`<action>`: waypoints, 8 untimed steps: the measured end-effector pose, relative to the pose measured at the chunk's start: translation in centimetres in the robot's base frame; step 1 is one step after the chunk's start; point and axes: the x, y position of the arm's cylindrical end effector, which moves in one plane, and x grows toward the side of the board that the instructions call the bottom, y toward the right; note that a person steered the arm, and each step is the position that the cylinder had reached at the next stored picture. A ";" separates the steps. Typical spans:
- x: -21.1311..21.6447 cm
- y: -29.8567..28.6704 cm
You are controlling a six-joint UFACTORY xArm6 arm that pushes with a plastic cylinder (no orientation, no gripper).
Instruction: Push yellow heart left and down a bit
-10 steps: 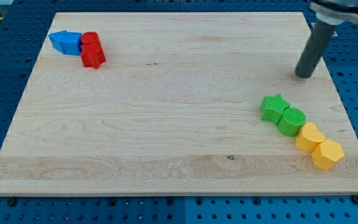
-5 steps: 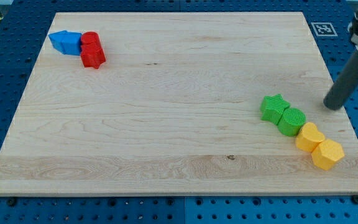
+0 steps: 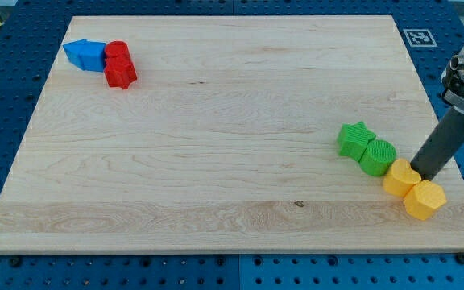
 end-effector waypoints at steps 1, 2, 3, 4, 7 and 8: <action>0.0 -0.5; 0.0 -2.0; 0.0 -3.3; 0.0 -4.4; -1.7 -4.5; -1.8 -2.1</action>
